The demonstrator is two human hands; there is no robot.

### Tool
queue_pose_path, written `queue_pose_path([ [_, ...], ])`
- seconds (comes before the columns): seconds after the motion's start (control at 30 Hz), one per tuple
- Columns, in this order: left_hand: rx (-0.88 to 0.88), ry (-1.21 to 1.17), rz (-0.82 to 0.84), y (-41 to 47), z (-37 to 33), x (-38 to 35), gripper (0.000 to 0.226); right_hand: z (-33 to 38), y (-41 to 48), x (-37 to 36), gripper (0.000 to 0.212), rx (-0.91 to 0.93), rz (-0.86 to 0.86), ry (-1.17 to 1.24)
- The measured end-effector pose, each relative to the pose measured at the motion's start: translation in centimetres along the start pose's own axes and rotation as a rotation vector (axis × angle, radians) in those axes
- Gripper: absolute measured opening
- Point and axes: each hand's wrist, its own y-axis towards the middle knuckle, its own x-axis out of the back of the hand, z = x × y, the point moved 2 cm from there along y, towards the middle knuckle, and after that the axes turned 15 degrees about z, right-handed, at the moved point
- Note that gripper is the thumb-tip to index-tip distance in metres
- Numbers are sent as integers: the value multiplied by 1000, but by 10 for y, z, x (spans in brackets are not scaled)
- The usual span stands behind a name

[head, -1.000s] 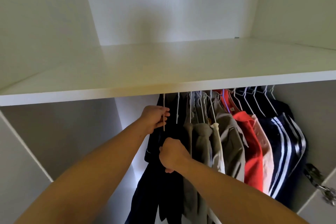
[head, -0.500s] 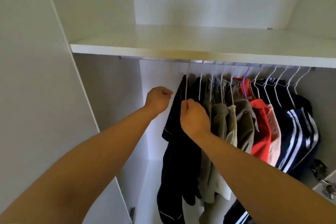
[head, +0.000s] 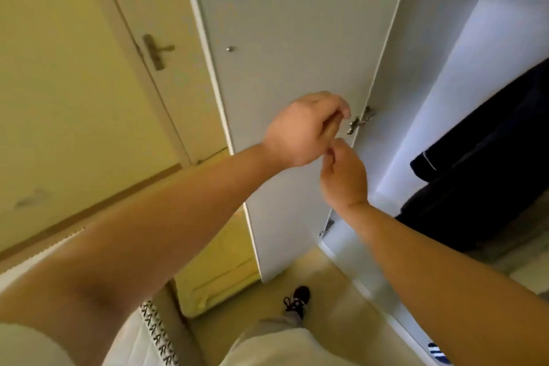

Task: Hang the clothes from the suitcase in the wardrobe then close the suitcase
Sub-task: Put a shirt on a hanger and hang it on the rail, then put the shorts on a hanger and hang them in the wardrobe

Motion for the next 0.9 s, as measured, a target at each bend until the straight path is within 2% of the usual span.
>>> queue_pose_path([
  [0.17, 82, 277, -216, -143, 18, 73, 17, 97, -37, -91, 22, 608, 226, -231],
  [0.23, 243, 276, -335, -191, 36, 88, 17, 120, -46, -122, 15, 779, 317, -299],
  [0.27, 382, 268, -388, -223, 50, 95, 17, 133, -49, -142, 16, 826, 366, -283],
  [0.33, 691, 223, -432, -280, 84, 99, 19, 150, -49, -174, 23, 819, 456, -228],
  [0.37, 859, 203, -403, -309, 102, 96, 20, 156, -48, -188, 27, 802, 496, -221],
  [0.47, 1337, 103, -188, -402, 153, 79, 24, 179, -41, -247, 34, 796, 619, -276],
  [0.5, 1444, 33, -119, -429, 167, 68, 26, 185, -38, -267, 32, 798, 665, -318],
  [0.6, 1627, -155, 32, -494, 200, 34, 29, 202, -28, -328, 23, 799, 770, -389],
  [0.7, 1789, -267, 138, -551, 230, 15, 33, 221, -22, -387, 28, 806, 869, -431],
  [0.83, 1992, -328, 160, -633, 263, 9, 47, 251, -14, -473, 27, 823, 1010, -460],
  [0.9, 2059, -335, 157, -667, 279, 9, 47, 259, -14, -510, 24, 811, 1061, -515],
])
